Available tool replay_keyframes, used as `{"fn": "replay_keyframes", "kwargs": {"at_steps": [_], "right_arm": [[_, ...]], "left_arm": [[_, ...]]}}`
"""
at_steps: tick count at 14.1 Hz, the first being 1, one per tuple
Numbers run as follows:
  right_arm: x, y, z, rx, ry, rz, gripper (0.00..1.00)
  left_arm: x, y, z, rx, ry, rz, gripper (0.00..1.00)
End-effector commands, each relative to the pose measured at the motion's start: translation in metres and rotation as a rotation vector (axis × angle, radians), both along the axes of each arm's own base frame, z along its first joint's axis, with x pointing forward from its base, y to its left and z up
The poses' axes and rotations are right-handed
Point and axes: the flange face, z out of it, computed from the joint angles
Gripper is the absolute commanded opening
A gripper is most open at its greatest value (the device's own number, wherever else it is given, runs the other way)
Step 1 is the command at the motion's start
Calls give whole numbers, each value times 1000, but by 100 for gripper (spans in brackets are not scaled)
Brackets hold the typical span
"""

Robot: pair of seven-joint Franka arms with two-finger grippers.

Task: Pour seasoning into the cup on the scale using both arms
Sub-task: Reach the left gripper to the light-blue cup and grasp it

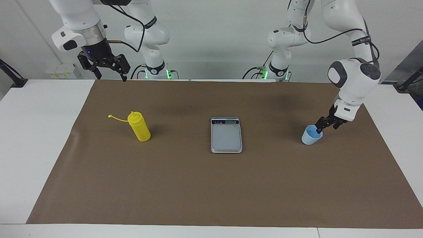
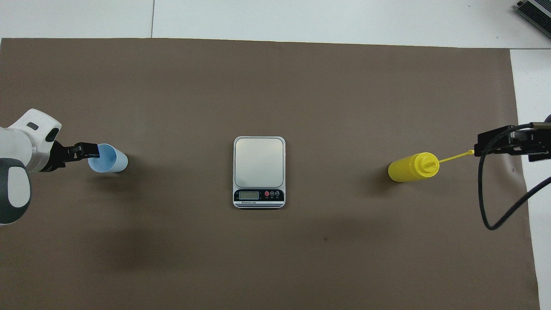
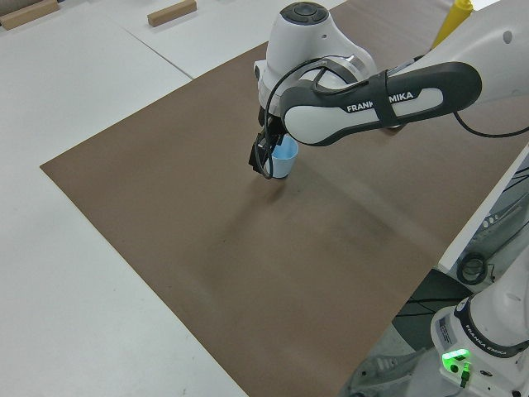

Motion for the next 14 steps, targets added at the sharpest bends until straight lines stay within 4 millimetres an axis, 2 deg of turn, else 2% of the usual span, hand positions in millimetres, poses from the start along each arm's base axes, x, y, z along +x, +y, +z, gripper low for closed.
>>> {"fn": "replay_keyframes", "kwargs": {"at_steps": [1, 3, 6, 7, 10, 11, 12, 14], "right_arm": [[-11, 1, 0, 15, 6, -7, 100], [-11, -1, -2, 15, 10, -12, 100], [-11, -2, -3, 15, 10, -12, 100], [-11, -3, -3, 15, 10, -13, 100], [-12, -2, -2, 15, 9, -12, 100], [-11, -1, -2, 15, 7, -10, 100], [-12, 0, -2, 15, 9, -10, 100], [-12, 1, -2, 15, 9, -7, 100]], "left_arm": [[-10, -4, -10, -5, -2, 29, 100], [-16, -10, -14, -8, 3, 64, 100], [-15, -18, -15, -9, -9, 63, 84], [-16, -19, -17, -9, -4, 60, 76], [-21, -19, -25, -9, 2, 62, 43], [-21, -19, -24, -9, 3, 62, 7], [-19, -21, -22, -9, 3, 60, 0], [-9, -29, -10, -12, 25, 43, 0]]}}
